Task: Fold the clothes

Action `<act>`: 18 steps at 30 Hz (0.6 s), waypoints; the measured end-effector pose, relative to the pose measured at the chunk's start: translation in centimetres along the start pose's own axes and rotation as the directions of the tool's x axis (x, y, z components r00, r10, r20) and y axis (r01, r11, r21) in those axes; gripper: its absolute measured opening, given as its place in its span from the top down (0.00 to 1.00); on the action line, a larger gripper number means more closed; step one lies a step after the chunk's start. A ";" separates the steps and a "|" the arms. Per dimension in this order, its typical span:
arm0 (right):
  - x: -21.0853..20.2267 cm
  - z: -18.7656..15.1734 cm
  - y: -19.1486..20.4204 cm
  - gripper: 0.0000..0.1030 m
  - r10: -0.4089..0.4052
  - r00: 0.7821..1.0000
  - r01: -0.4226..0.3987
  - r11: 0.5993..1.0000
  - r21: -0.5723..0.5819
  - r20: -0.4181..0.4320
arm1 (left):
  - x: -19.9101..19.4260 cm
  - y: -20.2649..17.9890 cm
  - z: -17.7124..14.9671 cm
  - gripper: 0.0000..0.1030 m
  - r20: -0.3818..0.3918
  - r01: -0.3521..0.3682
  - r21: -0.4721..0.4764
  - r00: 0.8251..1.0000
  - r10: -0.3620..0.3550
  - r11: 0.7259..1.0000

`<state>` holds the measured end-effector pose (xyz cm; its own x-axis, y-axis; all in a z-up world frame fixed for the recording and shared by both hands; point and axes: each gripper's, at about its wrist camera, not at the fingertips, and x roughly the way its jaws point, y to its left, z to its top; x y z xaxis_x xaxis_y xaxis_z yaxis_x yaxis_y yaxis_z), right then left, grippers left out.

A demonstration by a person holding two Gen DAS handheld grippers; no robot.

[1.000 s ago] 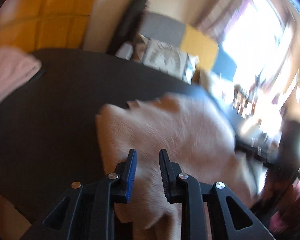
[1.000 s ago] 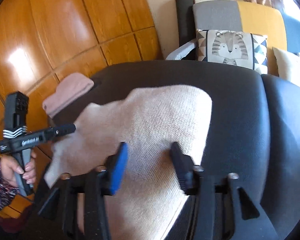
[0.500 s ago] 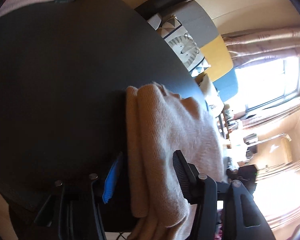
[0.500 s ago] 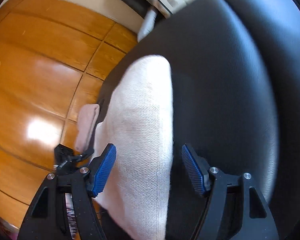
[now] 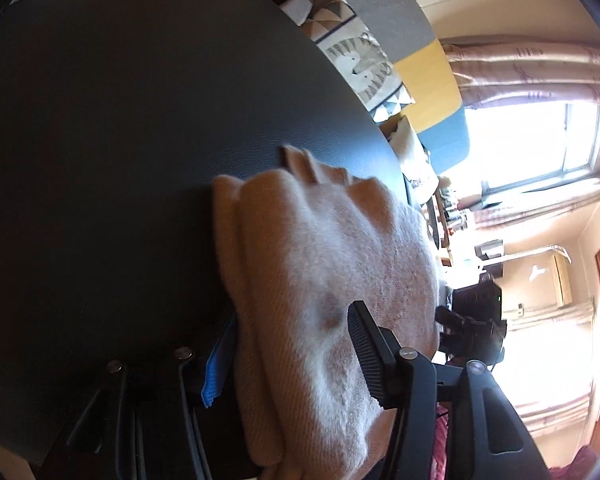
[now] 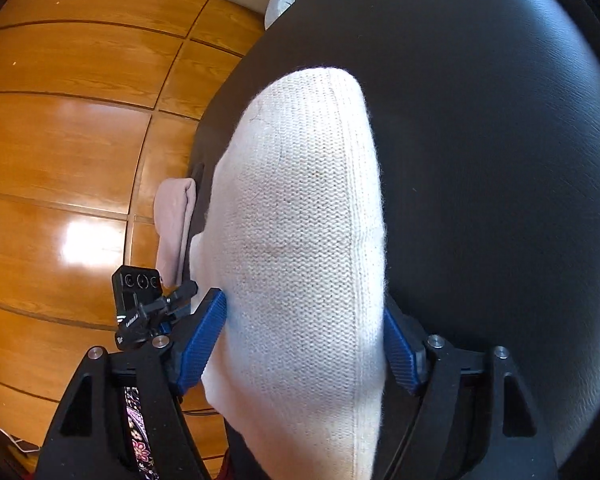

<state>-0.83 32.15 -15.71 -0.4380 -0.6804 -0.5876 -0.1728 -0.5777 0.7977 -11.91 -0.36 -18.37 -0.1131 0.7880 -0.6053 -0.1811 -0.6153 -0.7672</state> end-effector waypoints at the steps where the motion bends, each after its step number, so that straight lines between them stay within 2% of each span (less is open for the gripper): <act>1: 0.3 0.1 0.2 0.24 -0.005 1.000 0.005 1.000 -0.008 0.001 | 0.0 -0.1 -0.1 0.46 0.004 0.001 0.012 1.000 -0.001 1.000; 3: 0.7 0.1 0.7 0.26 -0.023 1.000 0.023 0.999 -0.031 0.009 | 0.0 -0.2 -0.4 0.50 0.020 -0.003 0.034 1.000 0.003 0.999; 7: 1.1 0.2 1.1 0.44 -0.051 0.998 0.053 0.996 -0.073 0.038 | -0.3 -0.4 -1.5 0.68 0.074 -0.054 0.087 0.996 0.047 0.995; 10: 1.0 0.3 1.3 0.50 -0.048 0.997 0.051 0.997 -0.065 0.057 | -0.6 -0.5 -2.0 0.75 0.105 -0.056 0.077 0.993 0.047 0.995; 12: 0.9 0.6 2.2 0.52 -0.045 0.997 0.050 0.996 -0.073 0.068 | -1.4 -1.2 -2.3 0.79 0.140 -0.068 0.105 0.989 0.053 0.992; 16: 0.7 1.7 4.9 0.55 -0.009 0.998 0.017 0.993 -0.116 0.069 | -3.8 -2.4 -2.8 0.82 0.209 -0.008 0.126 0.978 -0.019 0.992; 18: 1.0 2.4 6.9 0.55 -0.001 0.998 0.010 0.988 -0.157 0.056 | -4.9 -3.1 -2.9 0.82 0.239 -0.010 0.146 0.971 -0.026 0.989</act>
<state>-4.59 28.55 -10.51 -0.4864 -0.6536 -0.5799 -0.0365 -0.6480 0.7608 -7.93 -2.40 -13.65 -0.3390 0.7860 -0.5170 -0.3207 -0.6132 -0.7219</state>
